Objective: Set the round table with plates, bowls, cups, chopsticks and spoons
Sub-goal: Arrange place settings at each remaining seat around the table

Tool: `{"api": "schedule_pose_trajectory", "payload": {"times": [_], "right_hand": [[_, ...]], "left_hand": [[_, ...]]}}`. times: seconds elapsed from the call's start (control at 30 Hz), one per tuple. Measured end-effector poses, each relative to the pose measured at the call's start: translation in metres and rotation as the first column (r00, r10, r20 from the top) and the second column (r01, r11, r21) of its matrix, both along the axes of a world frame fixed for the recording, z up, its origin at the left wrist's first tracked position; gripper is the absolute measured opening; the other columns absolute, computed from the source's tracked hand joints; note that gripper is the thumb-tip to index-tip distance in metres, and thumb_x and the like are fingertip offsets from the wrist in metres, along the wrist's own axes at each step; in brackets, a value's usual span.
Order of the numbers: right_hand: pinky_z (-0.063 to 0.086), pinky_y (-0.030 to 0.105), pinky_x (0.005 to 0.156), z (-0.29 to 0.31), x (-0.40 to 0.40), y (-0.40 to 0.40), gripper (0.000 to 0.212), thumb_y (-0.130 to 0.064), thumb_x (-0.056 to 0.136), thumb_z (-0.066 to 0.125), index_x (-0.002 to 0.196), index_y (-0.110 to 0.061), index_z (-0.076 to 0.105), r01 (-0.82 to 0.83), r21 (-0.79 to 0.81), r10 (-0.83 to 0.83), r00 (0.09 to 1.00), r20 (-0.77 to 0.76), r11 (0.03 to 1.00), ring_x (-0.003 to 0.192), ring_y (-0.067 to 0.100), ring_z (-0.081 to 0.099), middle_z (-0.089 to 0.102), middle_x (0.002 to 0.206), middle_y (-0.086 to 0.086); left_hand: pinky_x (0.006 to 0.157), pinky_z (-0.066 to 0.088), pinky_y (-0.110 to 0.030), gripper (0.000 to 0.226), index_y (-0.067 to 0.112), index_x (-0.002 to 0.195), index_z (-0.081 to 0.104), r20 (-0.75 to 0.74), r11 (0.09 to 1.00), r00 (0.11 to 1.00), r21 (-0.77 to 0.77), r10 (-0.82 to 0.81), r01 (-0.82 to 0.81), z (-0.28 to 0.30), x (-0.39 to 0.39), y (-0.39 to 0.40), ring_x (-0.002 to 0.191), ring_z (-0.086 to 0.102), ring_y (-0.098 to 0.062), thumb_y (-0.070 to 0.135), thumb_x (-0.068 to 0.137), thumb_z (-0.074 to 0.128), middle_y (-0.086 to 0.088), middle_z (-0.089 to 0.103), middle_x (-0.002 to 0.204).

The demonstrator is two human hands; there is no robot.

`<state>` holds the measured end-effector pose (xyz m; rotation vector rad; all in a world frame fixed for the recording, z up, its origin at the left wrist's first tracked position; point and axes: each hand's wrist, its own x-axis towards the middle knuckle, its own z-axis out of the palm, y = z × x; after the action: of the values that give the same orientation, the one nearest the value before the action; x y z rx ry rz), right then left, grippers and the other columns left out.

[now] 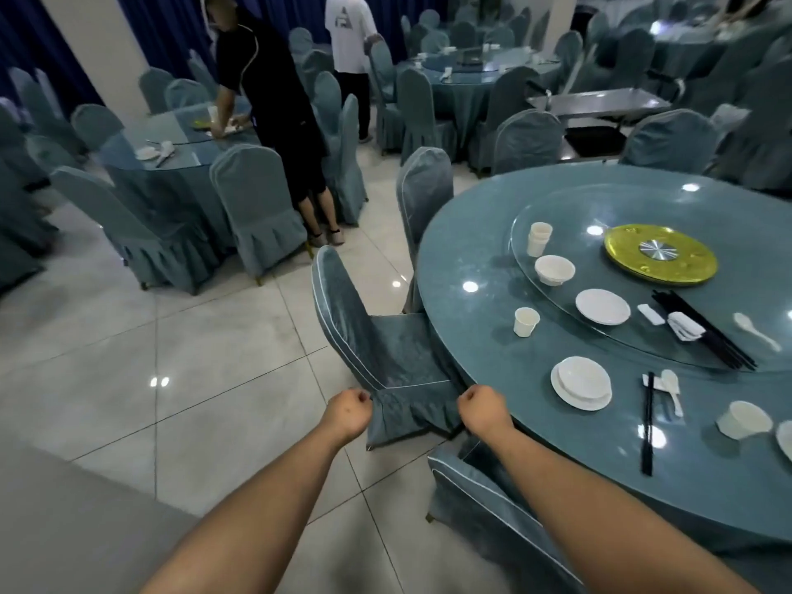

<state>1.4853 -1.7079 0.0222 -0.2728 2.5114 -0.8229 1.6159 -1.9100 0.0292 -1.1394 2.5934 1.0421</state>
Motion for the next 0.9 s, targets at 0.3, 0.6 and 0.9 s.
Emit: {"api": "schedule_pose_trajectory", "payload": {"times": [0.3, 0.6, 0.9], "right_hand": [[0.045, 0.032, 0.064, -0.031, -0.045, -0.067, 0.026, -0.014, 0.096, 0.044, 0.074, -0.006, 0.055, 0.078, 0.084, -0.082, 0.996, 0.038, 0.993, 0.065, 0.025, 0.054, 0.064, 0.079, 0.017], [0.039, 0.028, 0.073, -0.017, -0.136, -0.217, 0.034, -0.019, 0.096, 0.045, 0.064, -0.029, 0.039, 0.03, 0.018, -0.032, 0.996, 0.083, 0.999, 0.066, 0.015, 0.044, 0.042, 0.068, -0.006], [0.04, 0.028, 0.065, -0.034, -0.204, -0.324, 0.032, -0.014, 0.095, 0.046, 0.064, -0.013, 0.046, 0.043, 0.053, -0.047, 0.996, 0.079, 0.998, 0.06, 0.015, 0.046, 0.05, 0.065, 0.0]], "left_hand": [[0.078, 0.039, -0.017, 0.026, 0.017, 0.108, 0.067, -0.02, 0.992, 0.996, 0.09, -0.092, 0.093, -0.021, -0.062, -0.062, 0.097, 0.06, -0.018, 0.018, 0.094, 0.045, -0.002, 0.067, 0.111], [0.075, 0.044, -0.02, 0.026, 0.019, 0.104, 0.068, -0.011, 0.998, 0.998, -0.025, -0.062, 0.062, 0.006, -0.137, -0.219, 0.087, 0.058, -0.015, 0.022, 0.095, 0.044, -0.001, 0.069, 0.108], [0.083, 0.041, -0.017, 0.029, 0.023, 0.117, 0.067, -0.03, 0.996, 0.996, -0.026, -0.082, 0.081, -0.011, -0.213, -0.326, 0.101, 0.06, -0.013, 0.027, 0.096, 0.048, 0.001, 0.066, 0.12]]}}
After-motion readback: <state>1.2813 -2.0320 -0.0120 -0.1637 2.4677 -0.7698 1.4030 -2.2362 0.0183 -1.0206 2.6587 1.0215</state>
